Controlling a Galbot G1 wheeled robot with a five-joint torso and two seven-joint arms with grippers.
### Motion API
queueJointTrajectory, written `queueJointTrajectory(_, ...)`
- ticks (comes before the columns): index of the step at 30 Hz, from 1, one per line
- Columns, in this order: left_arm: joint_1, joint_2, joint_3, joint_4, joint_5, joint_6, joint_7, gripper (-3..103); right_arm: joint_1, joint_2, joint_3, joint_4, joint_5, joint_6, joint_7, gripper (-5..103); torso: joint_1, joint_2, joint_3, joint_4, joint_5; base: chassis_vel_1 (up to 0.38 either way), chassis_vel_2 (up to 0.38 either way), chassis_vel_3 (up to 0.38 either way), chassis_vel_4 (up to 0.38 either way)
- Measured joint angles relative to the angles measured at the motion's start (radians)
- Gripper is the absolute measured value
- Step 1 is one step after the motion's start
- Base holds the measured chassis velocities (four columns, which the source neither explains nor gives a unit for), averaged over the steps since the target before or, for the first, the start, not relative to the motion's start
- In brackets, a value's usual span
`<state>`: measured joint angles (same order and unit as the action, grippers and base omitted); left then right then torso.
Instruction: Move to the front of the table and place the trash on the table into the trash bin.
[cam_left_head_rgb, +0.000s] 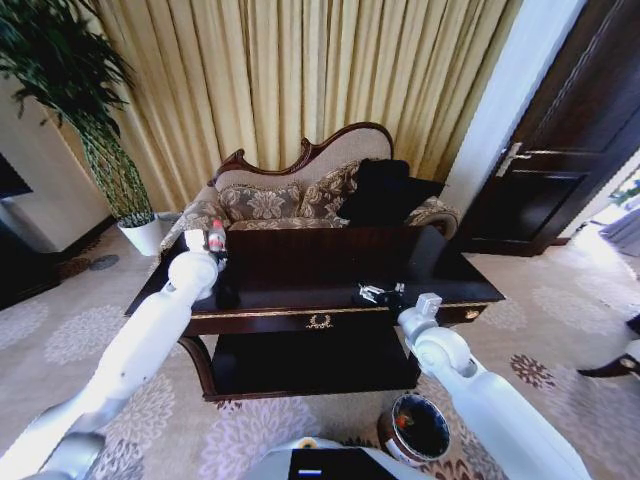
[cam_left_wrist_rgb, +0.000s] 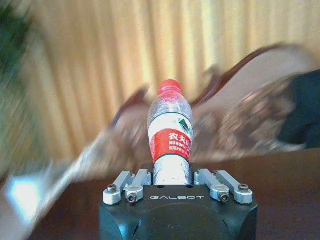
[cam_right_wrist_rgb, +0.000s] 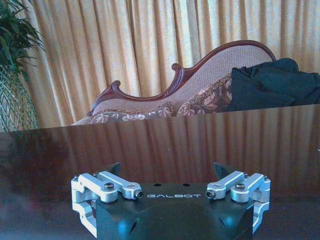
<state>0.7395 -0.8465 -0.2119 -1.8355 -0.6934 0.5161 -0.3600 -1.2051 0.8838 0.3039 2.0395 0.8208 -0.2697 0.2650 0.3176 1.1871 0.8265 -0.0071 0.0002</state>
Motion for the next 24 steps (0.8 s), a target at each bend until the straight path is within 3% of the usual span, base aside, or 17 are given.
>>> queueJointTrajectory(1, 0.0, 0.0, 0.0, 0.0, 0.0, 0.0, 0.0, 32, 0.0, 0.0, 0.0, 0.0, 0.0, 0.0, 0.0, 100, 0.0, 0.0, 0.0, 0.0, 0.0, 0.0, 0.0, 0.0, 0.0)
queueJointTrajectory(2, 0.057, 0.03, -0.036, -0.016, 0.095, -0.088, 0.151, 32, -0.003, 0.0, 0.001, 0.001, 0.0, 0.0, 0.002, 100, 0.0, 0.0, 0.0, 0.0003, -0.0002, 0.0, 0.0, 0.0, 0.0)
queueJointTrajectory(3, 0.108, 0.058, -0.069, -0.034, 0.142, -0.152, 0.265, 32, -0.007, 0.001, 0.002, 0.004, -0.001, 0.0, 0.003, 100, 0.0, 0.0, 0.0, 0.0004, -0.0002, 0.0, 0.0, 0.0, 0.0)
queueJointTrajectory(4, 0.148, 0.08, -0.095, -0.05, 0.164, -0.195, 0.334, 32, -0.01, 0.002, 0.002, 0.006, -0.003, 0.0, 0.004, 100, 0.0, 0.0, 0.0, 0.0005, -0.0001, 0.0, 0.0, 0.0, 0.0)
queueJointTrajectory(5, 0.148, 0.08, -0.095, -0.05, 0.164, -0.195, 0.334, 32, -0.01, 0.002, 0.002, 0.006, -0.003, 0.0, 0.004, 100, 0.0, 0.0, 0.0, 0.0005, -0.0001, 0.0, 0.0, 0.0, 0.0)
queueJointTrajectory(6, 0.213, 0.115, -0.138, -0.071, 0.186, -0.263, 0.425, 32, -0.014, 0.003, 0.002, 0.01, -0.006, 0.0, 0.004, 100, 0.0, 0.0, 0.0, 0.0004, -0.0002, 0.0, 0.0, 0.0, 0.0)
queueJointTrajectory(7, 0.213, 0.115, -0.138, -0.071, 0.186, -0.263, 0.425, 32, -0.014, 0.003, 0.002, 0.01, -0.006, 0.0, 0.004, 100, 0.0, 0.0, 0.0, 0.0004, -0.0002, 0.0, 0.0, 0.0, 0.0)
queueJointTrajectory(8, 0.274, 0.151, -0.182, -0.085, 0.203, -0.332, 0.514, 32, -0.017, 0.004, 0.001, 0.016, -0.007, 0.0, 0.004, 100, 0.0, 0.0, 0.0, 0.0005, 0.0, 0.0, 0.0, 0.0, 0.0)
queueJointTrajectory(10, 0.336, 0.188, -0.223, -0.091, 0.22, -0.417, 0.603, 32, -0.018, 0.005, -0.003, 0.024, -0.005, -0.002, 0.002, 100, 0.0, 0.0, 0.0, 0.0005, 0.0, 0.0, 0.0, 0.0, 0.0)
queueJointTrajectory(11, 0.336, 0.188, -0.223, -0.091, 0.22, -0.417, 0.603, 32, -0.018, 0.005, -0.003, 0.024, -0.005, -0.002, 0.002, 100, 0.0, 0.0, 0.0, 0.0005, 0.0, 0.0, 0.0, 0.0, 0.0)
queueJointTrajectory(13, 0.376, 0.213, -0.25, -0.079, 0.269, -0.514, 0.68, 32, -0.017, 0.006, -0.018, 0.046, 0.052, -0.003, 0.008, 100, 0.0, 0.0, 0.0, 0.0001, 0.0001, 0.0, 0.0, 0.0, 0.0)
queueJointTrajectory(16, 0.385, 0.215, -0.256, -0.071, 0.293, -0.549, 0.711, 32, -0.016, 0.001, -0.022, 0.07, 0.128, -0.01, 0.022, 100, 0.0, 0.0, 0.0, 0.0, 0.0002, 0.0, 0.0, 0.0, 0.0)
queueJointTrajectory(18, 0.399, 0.21, -0.259, -0.058, 0.336, -0.609, 0.759, 32, 0.01, -0.018, -0.017, 0.138, 0.365, -0.067, 0.078, 100, 0.0, 0.0, 0.0, 0.0, 0.0, 0.0, 0.0, 0.0, 0.0)
queueJointTrajectory(19, 0.399, 0.21, -0.259, -0.058, 0.336, -0.609, 0.759, 32, 0.01, -0.018, -0.017, 0.138, 0.365, -0.067, 0.078, 100, 0.0, 0.0, 0.0, 0.0, 0.0, 0.0, 0.0, 0.0, 0.0)
queueJointTrajectory(21, 0.395, 0.192, -0.24, -0.043, 0.39, -0.665, 0.769, 32, 0.064, -0.044, 0.007, 0.214, 0.683, -0.123, 0.155, 100, 0.0, 0.0, 0.0, 0.0005, -0.0003, 0.0, 0.0, 0.0, 0.0)
queueJointTrajectory(22, 0.395, 0.192, -0.24, -0.043, 0.39, -0.665, 0.769, 32, 0.064, -0.044, 0.007, 0.214, 0.683, -0.123, 0.155, 100, 0.0, 0.0, 0.0, 0.0005, -0.0003, 0.0, 0.0, 0.0, 0.0)
queueJointTrajectory(24, 0.37, 0.18, -0.219, -0.041, 0.416, -0.685, 0.762, 32, 0.094, -0.073, 0.014, 0.242, 0.813, -0.133, 0.164, 100, 0.0, 0.0, 0.0, 0.0006, -0.0002, 0.0, 0.0, 0.0, 0.0)
